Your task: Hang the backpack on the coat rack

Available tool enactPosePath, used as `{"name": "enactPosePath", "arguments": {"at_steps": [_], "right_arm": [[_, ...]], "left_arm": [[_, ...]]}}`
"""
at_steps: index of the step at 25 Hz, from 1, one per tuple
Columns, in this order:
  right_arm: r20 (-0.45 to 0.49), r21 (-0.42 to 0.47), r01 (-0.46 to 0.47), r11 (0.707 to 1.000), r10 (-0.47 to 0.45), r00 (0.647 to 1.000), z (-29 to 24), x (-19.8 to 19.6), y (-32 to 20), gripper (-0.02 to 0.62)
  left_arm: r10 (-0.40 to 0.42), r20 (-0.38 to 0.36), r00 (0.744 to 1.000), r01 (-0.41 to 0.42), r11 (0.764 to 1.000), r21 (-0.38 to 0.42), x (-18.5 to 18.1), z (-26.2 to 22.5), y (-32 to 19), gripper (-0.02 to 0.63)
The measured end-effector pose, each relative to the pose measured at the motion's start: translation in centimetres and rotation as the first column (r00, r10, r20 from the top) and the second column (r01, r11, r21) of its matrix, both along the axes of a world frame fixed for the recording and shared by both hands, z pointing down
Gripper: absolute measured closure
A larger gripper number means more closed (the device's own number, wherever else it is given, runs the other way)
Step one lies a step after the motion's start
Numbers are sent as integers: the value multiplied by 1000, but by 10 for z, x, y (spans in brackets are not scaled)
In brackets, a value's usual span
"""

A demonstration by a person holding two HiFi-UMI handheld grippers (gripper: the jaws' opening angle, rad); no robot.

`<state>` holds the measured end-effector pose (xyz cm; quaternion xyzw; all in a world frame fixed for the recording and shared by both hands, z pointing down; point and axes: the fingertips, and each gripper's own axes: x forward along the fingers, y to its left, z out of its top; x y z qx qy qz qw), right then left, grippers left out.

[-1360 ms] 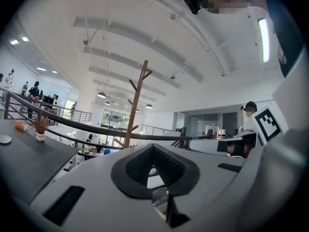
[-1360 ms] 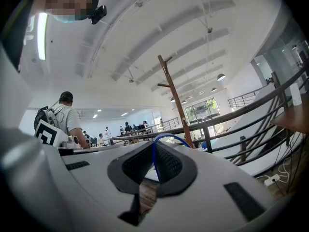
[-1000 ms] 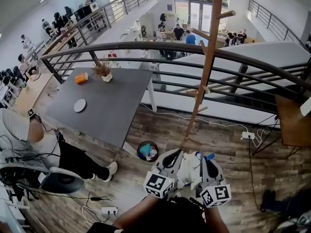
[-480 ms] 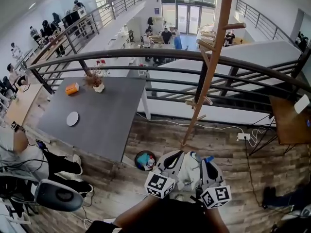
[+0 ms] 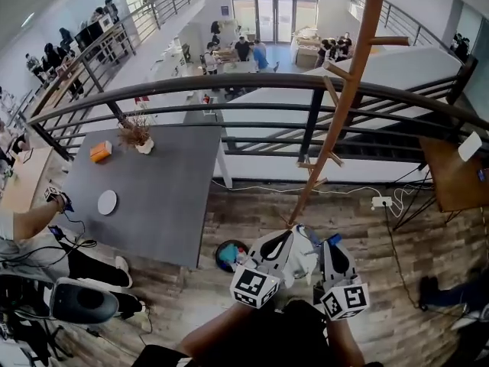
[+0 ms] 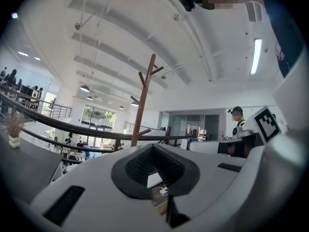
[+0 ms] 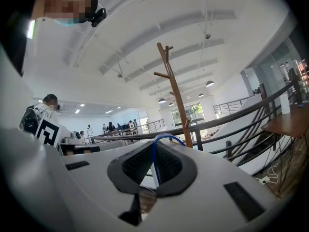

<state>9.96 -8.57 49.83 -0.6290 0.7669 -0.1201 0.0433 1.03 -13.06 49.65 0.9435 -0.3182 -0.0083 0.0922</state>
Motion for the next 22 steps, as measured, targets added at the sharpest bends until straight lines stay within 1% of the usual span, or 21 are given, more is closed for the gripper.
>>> {"name": "enactPosePath", "arguments": {"at_steps": [7,11,22], "right_arm": [[-2,-1,-22,1000,22,1000,-6,-6,-17,575],[7,-17,-37,999,37,999,-3,-2,-24,575],[-6,-5,-2,1000,2,1000,-8,20,-53,575]], "left_arm": [[31,-13,999,-31,999,-14,-2,-4,-13,601],[43,-18,999,-43,999,-20,5,0,-20,601],[40,-29,999,-41,999,-16,34,-3,-46,601]]}}
